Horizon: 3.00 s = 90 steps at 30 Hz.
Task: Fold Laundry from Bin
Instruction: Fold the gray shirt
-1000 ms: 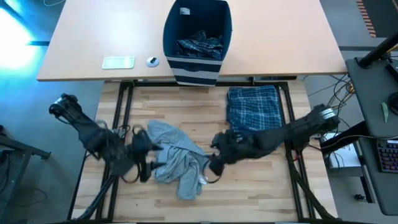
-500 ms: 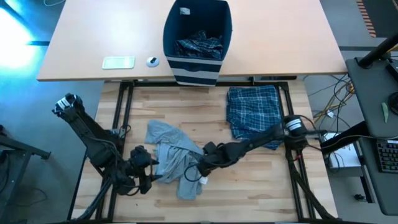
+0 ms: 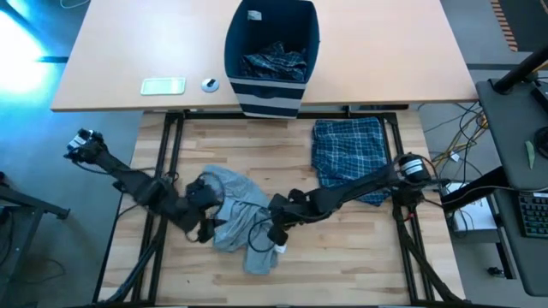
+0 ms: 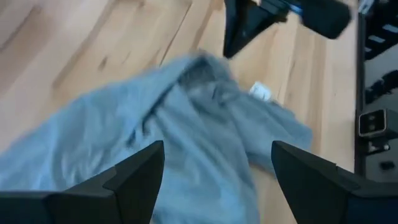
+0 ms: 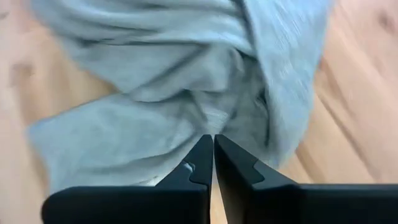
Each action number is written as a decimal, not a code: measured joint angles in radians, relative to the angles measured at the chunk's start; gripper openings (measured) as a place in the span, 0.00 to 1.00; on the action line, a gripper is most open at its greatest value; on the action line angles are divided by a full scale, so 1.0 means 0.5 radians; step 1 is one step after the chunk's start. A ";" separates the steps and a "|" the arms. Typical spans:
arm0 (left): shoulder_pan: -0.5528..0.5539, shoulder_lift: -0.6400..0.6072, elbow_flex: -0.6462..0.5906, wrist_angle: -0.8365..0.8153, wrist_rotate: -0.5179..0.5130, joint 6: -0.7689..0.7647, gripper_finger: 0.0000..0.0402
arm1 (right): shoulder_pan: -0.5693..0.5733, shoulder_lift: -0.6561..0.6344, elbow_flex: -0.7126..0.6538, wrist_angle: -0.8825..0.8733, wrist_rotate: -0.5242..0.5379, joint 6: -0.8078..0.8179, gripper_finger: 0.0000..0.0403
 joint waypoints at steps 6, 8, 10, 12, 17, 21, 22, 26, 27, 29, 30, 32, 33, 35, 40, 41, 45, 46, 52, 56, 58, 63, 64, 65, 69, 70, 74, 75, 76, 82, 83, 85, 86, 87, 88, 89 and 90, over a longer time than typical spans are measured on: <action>0.415 0.166 -0.002 0.490 0.179 0.727 0.69 | 0.025 -0.088 0.087 -0.134 -0.002 -0.322 0.02; 0.513 0.256 -0.002 0.617 0.346 0.924 0.69 | 0.026 -0.095 0.100 -0.249 -0.002 -0.246 0.02; 0.598 0.366 -0.002 0.721 0.528 1.030 0.69 | 0.056 -0.118 0.102 -0.324 0.004 -0.197 0.02; 0.663 0.495 -0.003 0.758 0.635 1.099 0.69 | 0.123 -0.182 0.102 -0.356 0.022 -0.151 0.02; 0.756 0.821 0.008 0.932 0.719 1.306 0.65 | 0.350 -0.424 0.110 -0.557 0.200 0.077 0.04; 0.788 1.059 0.065 1.075 0.757 1.435 0.58 | 0.485 -0.575 0.107 -0.693 0.434 0.286 0.10; 0.792 1.113 0.085 1.082 0.776 1.463 0.56 | 0.506 -0.609 0.107 -0.705 0.473 0.329 0.11; 0.801 1.330 0.186 1.077 0.803 1.568 0.50 | 0.550 -0.669 0.108 -0.755 0.570 0.398 0.16; 0.802 1.381 0.214 1.065 0.803 1.580 0.48 | 0.550 -0.671 0.108 -0.755 0.578 0.398 0.18; 0.806 1.469 0.272 1.054 0.765 1.582 0.45 | 0.549 -0.671 0.106 -0.763 0.582 0.403 0.20; 0.809 1.503 0.299 1.034 0.746 1.577 0.44 | 0.549 -0.670 0.106 -0.760 0.583 0.412 0.21; 0.828 1.558 0.355 1.003 0.743 1.556 0.40 | 0.550 -0.668 0.107 -0.761 0.581 0.416 0.22; 0.835 1.582 0.377 0.985 0.743 1.543 0.36 | 0.553 -0.661 0.107 -0.761 0.578 0.416 0.23; 0.847 1.618 0.413 0.911 0.740 1.521 0.28 | 0.553 -0.638 0.107 -0.760 0.576 0.416 0.24; 0.880 1.613 0.494 0.730 0.737 1.388 0.03 | 0.566 -0.632 0.105 -0.762 0.579 0.397 0.27; 0.888 1.583 0.518 0.664 0.710 1.378 0.02 | 0.575 -0.632 0.105 -0.765 0.581 0.376 0.27; 0.896 1.379 0.729 0.200 0.427 1.372 0.00 | 0.586 -0.627 0.103 -0.828 0.597 0.327 0.31; 0.895 1.305 0.799 0.083 0.354 1.370 0.00 | 0.590 -0.628 0.103 -0.859 0.633 0.319 0.32; 0.894 0.861 1.290 -0.403 0.105 1.256 0.00 | 0.590 -0.659 0.102 -0.901 0.841 0.153 0.41; 0.846 0.639 1.538 -0.577 0.002 1.142 0.00 | 0.553 -0.721 0.102 -0.900 0.966 0.028 0.48; 0.793 0.548 1.591 -0.613 -0.042 1.113 0.00 | 0.531 -0.742 0.102 -0.902 1.043 -0.012 0.50; 0.588 0.379 1.468 -0.631 -0.050 1.038 0.00 | 0.448 -0.725 0.066 -0.888 1.026 -0.087 0.52; 0.531 0.361 1.416 -0.627 -0.046 0.996 0.00 | 0.427 -0.715 0.047 -0.865 0.982 -0.108 0.52; 0.471 0.350 1.355 -0.626 -0.022 0.950 0.00 | 0.401 -0.705 0.026 -0.838 0.922 -0.130 0.52; 0.203 0.384 1.053 -0.505 0.101 0.712 0.00 | 0.267 -0.694 -0.095 -0.547 0.627 -0.396 0.52; 0.136 0.407 0.969 -0.423 0.122 0.652 0.00 | 0.227 -0.694 -0.124 -0.465 0.546 -0.504 0.52; -0.085 0.525 0.644 -0.066 0.198 0.373 0.00 | 0.042 -0.665 -0.228 -0.191 0.240 -1.002 0.52; -0.126 0.555 0.578 -0.004 0.222 0.285 0.00 | -0.016 -0.645 -0.245 -0.129 0.157 -1.117 0.52; -0.161 0.591 0.515 0.056 0.237 0.187 0.00 | -0.078 -0.614 -0.259 -0.066 0.059 -1.225 0.52; -0.330 0.830 0.315 0.391 0.405 -0.330 0.00 | -0.434 -0.276 -0.237 0.251 -0.454 -1.628 0.52; -0.353 0.870 0.311 0.436 0.434 -0.387 0.00 | -0.478 -0.207 -0.206 0.291 -0.496 -1.690 0.52; -0.389 0.962 0.319 0.495 0.491 -0.489 0.00 | -0.552 -0.071 -0.114 0.335 -0.570 -1.803 0.52; -0.409 1.005 0.329 0.492 0.515 -0.539 0.00 | -0.582 -0.010 -0.058 0.335 -0.607 -1.852 0.52; -0.431 1.043 0.340 0.488 0.538 -0.589 0.00 | -0.608 0.049 0.006 0.338 -0.652 -1.901 0.52; -0.445 1.078 0.355 0.488 0.556 -0.635 0.00 | -0.633 0.104 0.068 0.346 -0.714 -1.944 0.52; -0.464 1.106 0.367 0.495 0.568 -0.685 0.00 | -0.656 0.161 0.132 0.347 -0.786 -1.980 0.52; -0.482 1.125 0.373 0.495 0.579 -0.734 0.00 | -0.675 0.214 0.197 0.340 -0.862 -2.013 0.52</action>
